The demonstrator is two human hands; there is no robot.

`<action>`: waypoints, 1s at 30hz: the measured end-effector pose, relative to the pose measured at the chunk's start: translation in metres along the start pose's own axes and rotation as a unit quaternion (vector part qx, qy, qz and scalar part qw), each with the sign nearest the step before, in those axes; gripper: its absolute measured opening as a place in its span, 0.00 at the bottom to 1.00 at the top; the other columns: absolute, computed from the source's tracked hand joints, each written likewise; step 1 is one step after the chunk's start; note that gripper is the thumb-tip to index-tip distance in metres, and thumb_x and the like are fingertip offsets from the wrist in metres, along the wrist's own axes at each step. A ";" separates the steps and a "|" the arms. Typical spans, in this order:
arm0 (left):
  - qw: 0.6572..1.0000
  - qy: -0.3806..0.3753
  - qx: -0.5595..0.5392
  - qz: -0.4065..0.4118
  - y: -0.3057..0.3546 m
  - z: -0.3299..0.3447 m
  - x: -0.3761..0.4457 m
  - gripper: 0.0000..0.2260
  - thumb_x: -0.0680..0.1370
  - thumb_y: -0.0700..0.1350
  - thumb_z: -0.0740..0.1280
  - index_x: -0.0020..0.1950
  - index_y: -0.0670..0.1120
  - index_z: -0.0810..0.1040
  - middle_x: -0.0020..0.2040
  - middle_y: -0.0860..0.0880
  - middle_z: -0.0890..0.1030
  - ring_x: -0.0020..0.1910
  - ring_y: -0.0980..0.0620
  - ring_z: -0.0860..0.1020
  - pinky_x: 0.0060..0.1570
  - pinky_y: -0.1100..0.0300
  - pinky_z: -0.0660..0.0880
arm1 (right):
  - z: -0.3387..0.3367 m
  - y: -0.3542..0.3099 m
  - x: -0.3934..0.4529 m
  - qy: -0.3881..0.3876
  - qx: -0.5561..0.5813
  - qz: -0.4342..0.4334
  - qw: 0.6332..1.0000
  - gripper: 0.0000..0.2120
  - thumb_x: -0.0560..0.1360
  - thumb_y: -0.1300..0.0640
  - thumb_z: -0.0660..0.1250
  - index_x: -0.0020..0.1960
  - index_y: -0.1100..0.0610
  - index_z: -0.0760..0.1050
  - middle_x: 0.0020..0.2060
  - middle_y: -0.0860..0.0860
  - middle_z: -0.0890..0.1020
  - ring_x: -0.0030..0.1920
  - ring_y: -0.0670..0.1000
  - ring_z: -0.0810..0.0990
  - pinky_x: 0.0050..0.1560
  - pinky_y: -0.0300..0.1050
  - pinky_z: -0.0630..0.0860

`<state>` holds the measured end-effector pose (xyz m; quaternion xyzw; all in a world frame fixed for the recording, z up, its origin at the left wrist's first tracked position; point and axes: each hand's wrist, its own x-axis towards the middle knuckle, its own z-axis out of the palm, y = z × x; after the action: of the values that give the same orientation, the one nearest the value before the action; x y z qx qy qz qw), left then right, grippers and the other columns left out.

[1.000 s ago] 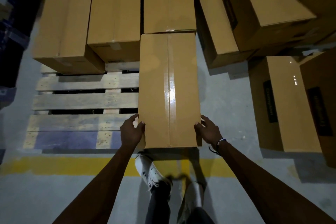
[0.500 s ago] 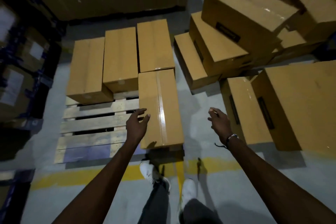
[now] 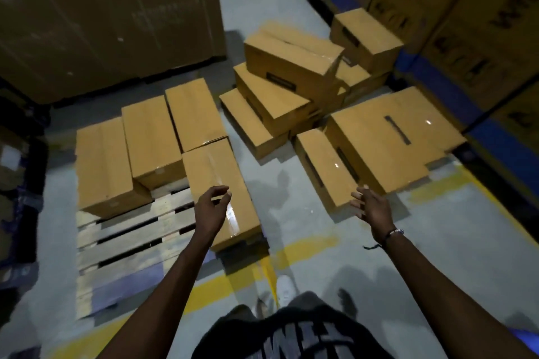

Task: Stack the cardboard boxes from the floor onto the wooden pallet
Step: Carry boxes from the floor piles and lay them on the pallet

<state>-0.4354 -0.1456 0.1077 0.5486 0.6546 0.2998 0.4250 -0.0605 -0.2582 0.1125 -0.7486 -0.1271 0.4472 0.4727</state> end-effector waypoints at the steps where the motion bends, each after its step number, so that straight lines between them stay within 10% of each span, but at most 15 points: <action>1: 1.000 -0.011 -0.010 0.001 0.005 0.003 -0.003 0.08 0.83 0.48 0.70 0.61 0.52 0.83 0.59 0.51 0.84 0.52 0.52 0.83 0.52 0.47 0.83 | -0.010 0.001 -0.009 0.011 0.014 0.005 1.000 0.15 0.86 0.49 0.60 0.64 0.58 0.78 0.58 0.55 0.83 0.57 0.57 0.83 0.55 0.52 0.77; 8: 0.993 -0.101 -0.051 0.033 0.034 0.036 -0.011 0.06 0.83 0.47 0.70 0.59 0.52 0.84 0.58 0.51 0.84 0.53 0.50 0.83 0.49 0.47 0.83 | -0.060 0.019 -0.043 0.098 0.098 0.012 0.990 0.14 0.85 0.48 0.62 0.59 0.55 0.80 0.59 0.57 0.85 0.56 0.56 0.84 0.66 0.63 0.77; 15: 0.985 -0.157 -0.065 0.015 0.055 0.089 -0.024 0.05 0.82 0.45 0.71 0.56 0.51 0.85 0.54 0.52 0.85 0.49 0.50 0.85 0.52 0.45 0.84 | -0.086 0.019 -0.059 0.124 0.133 0.021 0.983 0.20 0.86 0.47 0.59 0.67 0.61 0.77 0.59 0.57 0.83 0.54 0.56 0.83 0.47 0.46 0.77; 30: 0.986 -0.150 -0.077 -0.002 0.135 0.252 -0.005 0.05 0.83 0.46 0.69 0.58 0.52 0.83 0.56 0.53 0.84 0.52 0.54 0.84 0.45 0.58 0.81 | -0.190 -0.023 0.067 0.097 0.149 0.033 0.984 0.19 0.86 0.48 0.60 0.65 0.61 0.77 0.59 0.58 0.84 0.56 0.57 0.84 0.49 0.48 0.79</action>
<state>-0.1496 -0.1399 0.1092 0.5519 0.5595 0.2633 0.5595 0.1326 -0.3185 0.1237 -0.7133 0.0118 0.4018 0.5742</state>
